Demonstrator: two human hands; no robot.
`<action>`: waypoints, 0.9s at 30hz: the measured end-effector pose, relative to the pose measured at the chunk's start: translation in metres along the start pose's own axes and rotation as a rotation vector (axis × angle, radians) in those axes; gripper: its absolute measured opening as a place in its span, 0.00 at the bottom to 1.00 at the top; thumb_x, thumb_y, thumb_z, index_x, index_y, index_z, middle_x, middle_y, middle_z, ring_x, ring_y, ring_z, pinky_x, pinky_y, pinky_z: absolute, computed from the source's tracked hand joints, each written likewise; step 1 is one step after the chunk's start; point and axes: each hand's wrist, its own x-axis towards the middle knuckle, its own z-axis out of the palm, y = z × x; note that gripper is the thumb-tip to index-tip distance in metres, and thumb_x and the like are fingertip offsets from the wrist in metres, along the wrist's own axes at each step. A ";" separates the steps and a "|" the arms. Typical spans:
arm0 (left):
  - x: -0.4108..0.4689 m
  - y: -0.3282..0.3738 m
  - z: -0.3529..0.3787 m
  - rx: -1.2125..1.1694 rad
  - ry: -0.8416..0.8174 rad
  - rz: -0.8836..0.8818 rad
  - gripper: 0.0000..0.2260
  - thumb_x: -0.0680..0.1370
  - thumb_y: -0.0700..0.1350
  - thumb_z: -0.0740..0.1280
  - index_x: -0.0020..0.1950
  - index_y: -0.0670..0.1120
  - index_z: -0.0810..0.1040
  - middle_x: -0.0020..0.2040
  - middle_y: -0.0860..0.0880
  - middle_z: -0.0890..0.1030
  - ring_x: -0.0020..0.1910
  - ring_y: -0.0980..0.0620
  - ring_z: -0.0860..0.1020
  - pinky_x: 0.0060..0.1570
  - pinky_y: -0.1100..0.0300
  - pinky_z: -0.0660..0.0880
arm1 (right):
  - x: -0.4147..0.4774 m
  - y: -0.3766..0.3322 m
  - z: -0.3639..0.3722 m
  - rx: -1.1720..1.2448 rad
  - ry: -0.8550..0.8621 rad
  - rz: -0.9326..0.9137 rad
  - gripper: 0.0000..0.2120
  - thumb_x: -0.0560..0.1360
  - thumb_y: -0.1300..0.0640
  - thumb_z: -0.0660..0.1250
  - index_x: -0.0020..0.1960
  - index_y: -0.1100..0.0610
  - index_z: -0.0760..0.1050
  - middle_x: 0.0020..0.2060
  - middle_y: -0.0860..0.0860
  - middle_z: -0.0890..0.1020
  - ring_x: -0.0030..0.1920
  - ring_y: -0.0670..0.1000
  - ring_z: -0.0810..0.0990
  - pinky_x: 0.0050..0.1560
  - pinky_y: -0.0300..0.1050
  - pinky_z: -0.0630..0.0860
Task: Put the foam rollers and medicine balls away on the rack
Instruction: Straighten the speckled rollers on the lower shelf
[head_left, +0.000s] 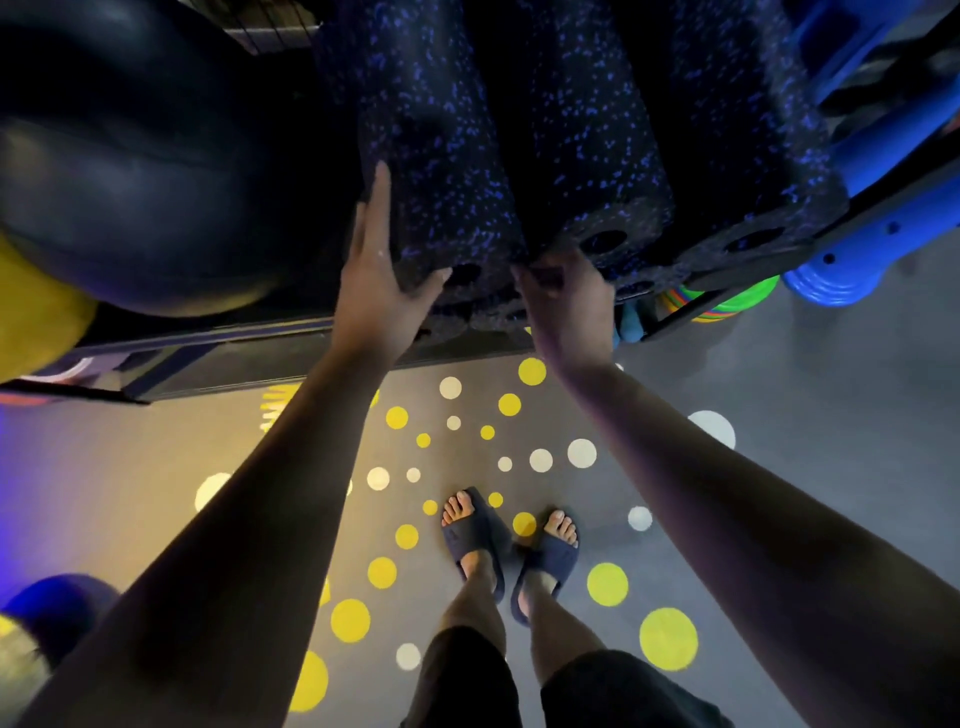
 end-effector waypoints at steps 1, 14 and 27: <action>0.001 0.000 0.001 0.014 -0.001 -0.004 0.47 0.73 0.46 0.75 0.82 0.60 0.47 0.81 0.48 0.60 0.81 0.47 0.58 0.78 0.45 0.62 | 0.002 0.000 0.001 -0.006 -0.004 0.004 0.09 0.77 0.52 0.72 0.48 0.58 0.80 0.42 0.51 0.87 0.43 0.49 0.85 0.43 0.39 0.76; -0.017 -0.028 -0.004 0.158 -0.023 -0.052 0.57 0.68 0.53 0.80 0.83 0.49 0.42 0.83 0.49 0.54 0.82 0.47 0.54 0.78 0.47 0.61 | -0.019 0.020 0.011 -0.093 -0.107 0.032 0.06 0.77 0.57 0.68 0.51 0.57 0.81 0.44 0.51 0.86 0.46 0.52 0.84 0.41 0.37 0.69; -0.009 -0.080 0.020 0.320 -0.110 -0.170 0.30 0.76 0.47 0.74 0.76 0.56 0.66 0.82 0.47 0.55 0.70 0.39 0.74 0.65 0.40 0.75 | -0.012 0.039 0.013 -0.257 -0.304 0.118 0.17 0.79 0.55 0.66 0.66 0.56 0.78 0.58 0.56 0.85 0.60 0.54 0.82 0.56 0.42 0.74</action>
